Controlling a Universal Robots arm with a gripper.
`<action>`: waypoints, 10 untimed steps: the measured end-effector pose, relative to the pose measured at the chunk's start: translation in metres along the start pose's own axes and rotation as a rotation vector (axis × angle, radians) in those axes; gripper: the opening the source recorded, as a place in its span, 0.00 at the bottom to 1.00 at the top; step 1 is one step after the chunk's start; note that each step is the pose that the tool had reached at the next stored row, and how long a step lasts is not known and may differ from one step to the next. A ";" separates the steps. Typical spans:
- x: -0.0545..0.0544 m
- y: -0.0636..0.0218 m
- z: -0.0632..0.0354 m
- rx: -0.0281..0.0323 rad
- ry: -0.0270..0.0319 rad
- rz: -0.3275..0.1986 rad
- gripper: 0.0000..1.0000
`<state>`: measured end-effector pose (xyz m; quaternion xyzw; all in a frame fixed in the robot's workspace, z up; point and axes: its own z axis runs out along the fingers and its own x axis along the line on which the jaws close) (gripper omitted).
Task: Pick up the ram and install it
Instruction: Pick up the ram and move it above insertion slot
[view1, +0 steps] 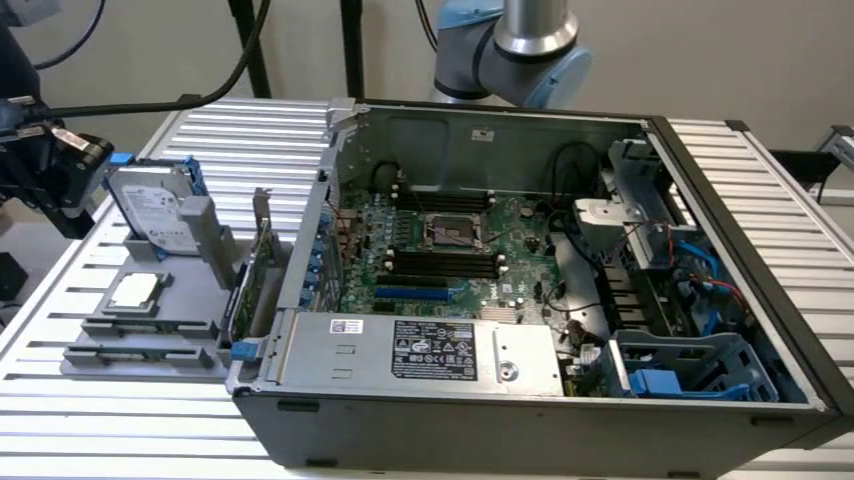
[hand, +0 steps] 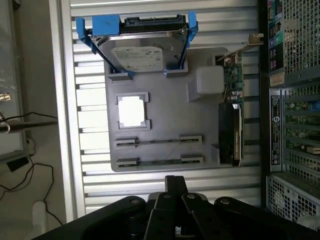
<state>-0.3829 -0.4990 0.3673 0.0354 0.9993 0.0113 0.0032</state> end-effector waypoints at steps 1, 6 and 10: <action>0.000 0.0000 0.0000 0.0000 0.0000 0.000 0.11; 0.000 0.0000 0.0000 0.0000 0.0000 0.000 0.11; 0.000 0.0000 0.0000 0.0000 0.0000 0.000 0.11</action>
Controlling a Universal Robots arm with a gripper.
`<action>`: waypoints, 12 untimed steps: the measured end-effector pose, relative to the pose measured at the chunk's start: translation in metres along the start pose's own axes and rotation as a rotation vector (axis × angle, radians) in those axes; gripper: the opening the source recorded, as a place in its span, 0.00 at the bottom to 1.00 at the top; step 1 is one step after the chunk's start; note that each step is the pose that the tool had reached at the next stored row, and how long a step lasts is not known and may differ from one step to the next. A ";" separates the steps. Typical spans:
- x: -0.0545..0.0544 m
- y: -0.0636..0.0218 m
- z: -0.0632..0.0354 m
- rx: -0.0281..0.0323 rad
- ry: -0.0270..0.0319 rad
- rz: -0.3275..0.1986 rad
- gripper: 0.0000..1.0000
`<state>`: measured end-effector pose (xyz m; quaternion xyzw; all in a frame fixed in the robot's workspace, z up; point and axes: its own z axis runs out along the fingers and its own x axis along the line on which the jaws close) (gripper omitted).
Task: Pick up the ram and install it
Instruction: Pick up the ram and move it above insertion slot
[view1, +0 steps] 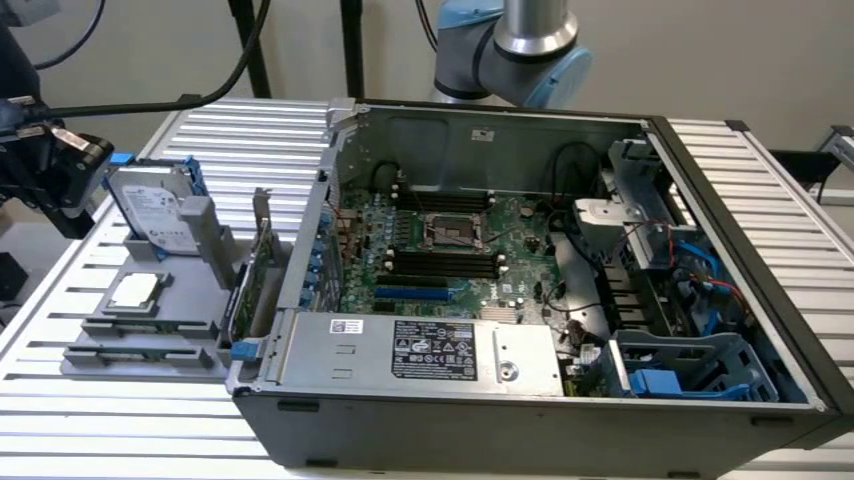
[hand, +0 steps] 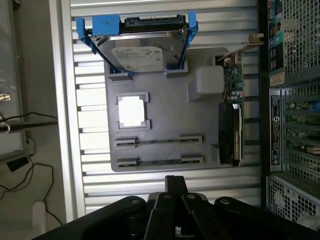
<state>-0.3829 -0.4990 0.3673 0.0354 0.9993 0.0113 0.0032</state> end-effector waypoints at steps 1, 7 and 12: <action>0.000 0.0000 0.0000 0.0000 0.0000 0.000 0.11; 0.000 0.0000 0.0001 -0.0004 0.0019 -0.083 0.11; 0.000 0.0000 0.0003 -0.0009 0.0041 -0.174 0.11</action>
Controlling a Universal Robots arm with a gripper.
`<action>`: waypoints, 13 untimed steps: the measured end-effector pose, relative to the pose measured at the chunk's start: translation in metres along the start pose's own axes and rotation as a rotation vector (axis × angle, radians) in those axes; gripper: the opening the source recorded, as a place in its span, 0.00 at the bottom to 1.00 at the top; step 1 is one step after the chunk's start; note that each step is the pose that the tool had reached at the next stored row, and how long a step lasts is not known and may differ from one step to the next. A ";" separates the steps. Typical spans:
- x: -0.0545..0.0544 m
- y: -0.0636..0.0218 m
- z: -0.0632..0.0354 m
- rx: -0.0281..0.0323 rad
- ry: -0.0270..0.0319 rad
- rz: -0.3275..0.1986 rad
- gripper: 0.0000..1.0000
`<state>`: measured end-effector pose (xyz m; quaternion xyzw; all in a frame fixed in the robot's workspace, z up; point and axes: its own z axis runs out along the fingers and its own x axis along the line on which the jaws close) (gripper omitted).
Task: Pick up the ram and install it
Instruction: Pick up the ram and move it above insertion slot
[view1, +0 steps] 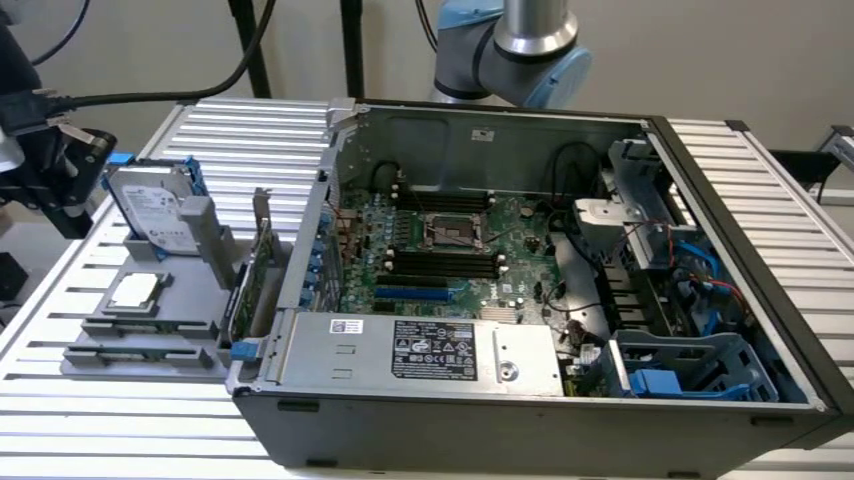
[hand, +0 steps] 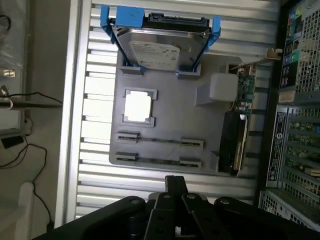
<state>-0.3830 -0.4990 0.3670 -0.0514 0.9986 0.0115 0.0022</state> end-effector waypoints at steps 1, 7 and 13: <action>0.000 0.0000 0.0001 -0.0001 0.0004 -0.018 0.11; 0.000 0.0000 0.0012 -0.0007 0.0028 -0.127 0.11; 0.000 -0.0001 0.0025 -0.0013 0.0054 -0.237 0.11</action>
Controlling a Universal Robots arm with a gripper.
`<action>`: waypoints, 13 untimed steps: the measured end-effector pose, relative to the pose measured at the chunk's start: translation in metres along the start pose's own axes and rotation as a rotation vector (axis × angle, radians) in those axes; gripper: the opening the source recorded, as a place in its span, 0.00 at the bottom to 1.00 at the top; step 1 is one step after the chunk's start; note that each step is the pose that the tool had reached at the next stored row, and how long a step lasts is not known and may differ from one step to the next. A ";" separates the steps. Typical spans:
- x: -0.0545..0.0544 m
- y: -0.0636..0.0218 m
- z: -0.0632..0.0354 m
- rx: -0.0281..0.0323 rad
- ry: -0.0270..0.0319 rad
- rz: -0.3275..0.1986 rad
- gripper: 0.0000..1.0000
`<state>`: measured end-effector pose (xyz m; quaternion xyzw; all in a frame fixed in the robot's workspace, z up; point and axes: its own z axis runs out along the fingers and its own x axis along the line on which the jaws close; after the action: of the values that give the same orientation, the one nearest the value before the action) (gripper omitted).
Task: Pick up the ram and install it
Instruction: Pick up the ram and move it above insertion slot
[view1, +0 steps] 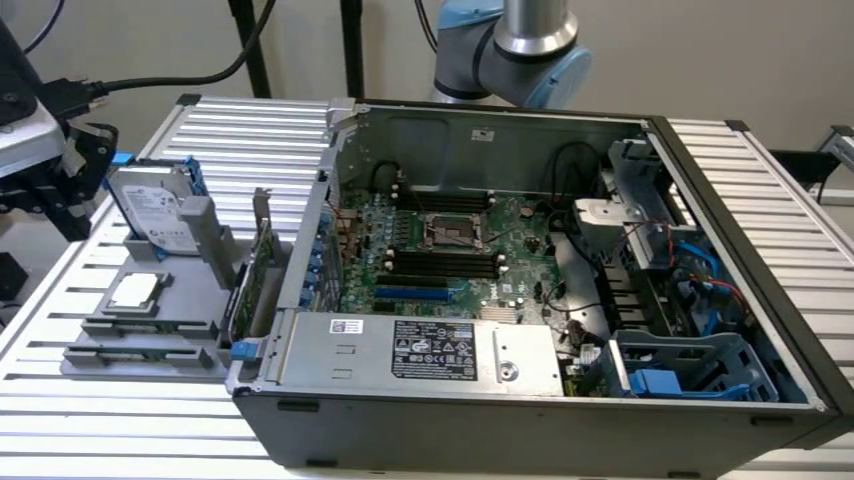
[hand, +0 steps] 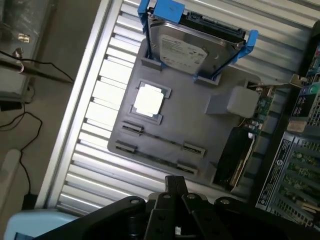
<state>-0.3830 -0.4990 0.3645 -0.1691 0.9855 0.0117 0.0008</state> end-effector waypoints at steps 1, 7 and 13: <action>0.000 0.0000 0.0003 -0.0001 0.0003 -0.018 0.11; 0.000 0.0000 0.0020 -0.0007 0.0029 -0.127 0.11; 0.000 -0.0001 0.0039 -0.0013 0.0054 -0.236 0.11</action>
<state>-0.3830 -0.4990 0.3605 -0.2837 0.9588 0.0117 -0.0006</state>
